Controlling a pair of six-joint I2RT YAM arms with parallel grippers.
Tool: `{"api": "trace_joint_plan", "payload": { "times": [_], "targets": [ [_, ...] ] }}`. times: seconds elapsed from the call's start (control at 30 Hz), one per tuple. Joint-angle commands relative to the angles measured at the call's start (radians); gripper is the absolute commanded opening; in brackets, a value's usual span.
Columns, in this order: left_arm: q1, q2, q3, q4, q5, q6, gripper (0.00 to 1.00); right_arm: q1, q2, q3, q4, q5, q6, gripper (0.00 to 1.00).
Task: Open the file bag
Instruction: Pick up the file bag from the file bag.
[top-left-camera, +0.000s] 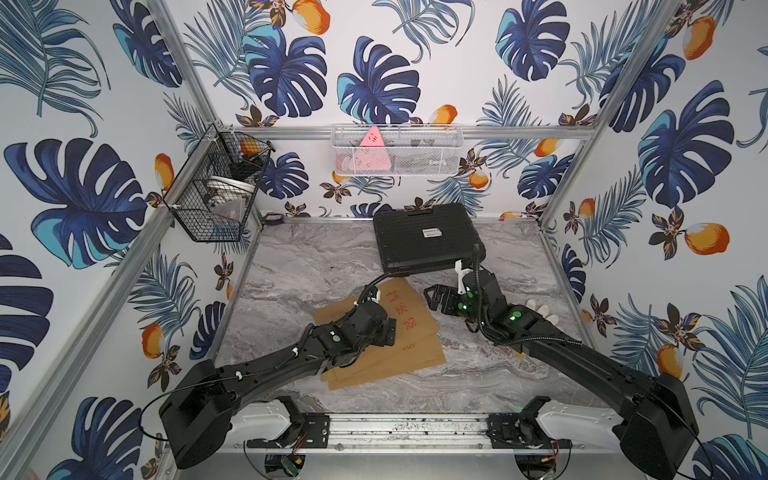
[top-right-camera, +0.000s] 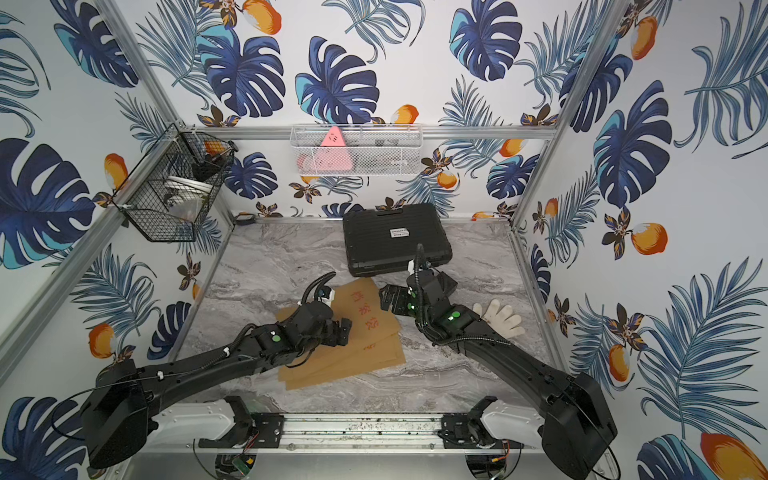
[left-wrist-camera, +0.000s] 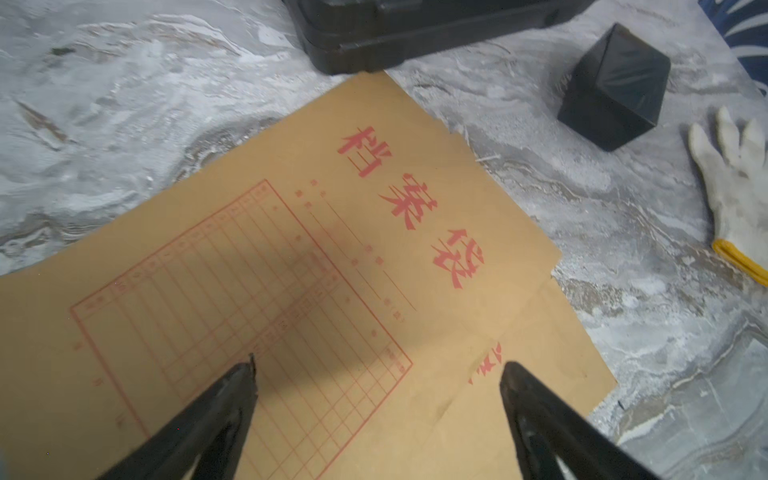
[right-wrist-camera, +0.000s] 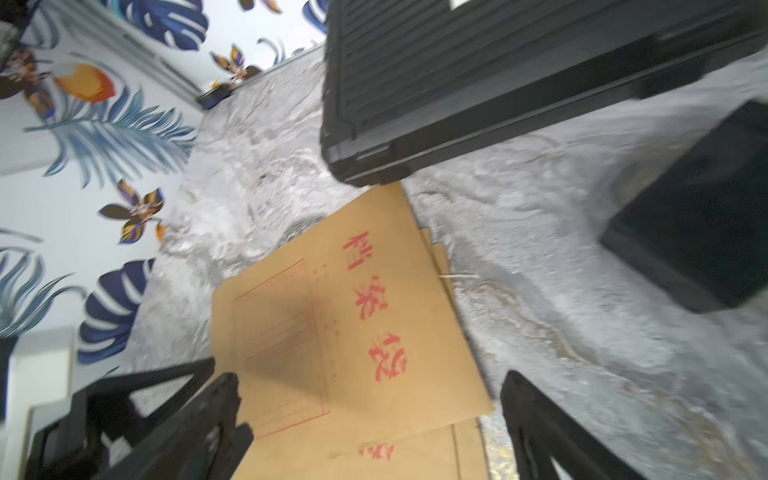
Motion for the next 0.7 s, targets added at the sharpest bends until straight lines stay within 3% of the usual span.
{"api": "trace_joint_plan", "payload": {
  "times": [0.0, 0.2, 0.27, 0.43, 0.67],
  "targets": [
    [-0.007, 0.038, 0.009, 0.054, 0.063, 0.032, 0.96, -0.019, 0.015, 0.047, -0.099, 0.142, -0.036, 1.00],
    [-0.007, 0.112, 0.027, 0.083, 0.121, 0.036, 0.95, -0.054, 0.079, 0.055, -0.040, 0.030, -0.181, 1.00],
    [-0.007, 0.135, 0.035, 0.080, 0.139, 0.030, 0.94, -0.079, 0.100, 0.062, -0.079, -0.036, -0.143, 1.00],
    [-0.004, 0.173, 0.041, 0.077, 0.174, -0.003, 0.91, -0.200, 0.101, -0.042, 0.012, -0.395, -0.031, 1.00],
    [0.042, 0.215, 0.028, 0.118, 0.250, -0.056, 0.87, -0.285, 0.165, -0.119, 0.063, -0.575, 0.041, 1.00]
  ]
}}
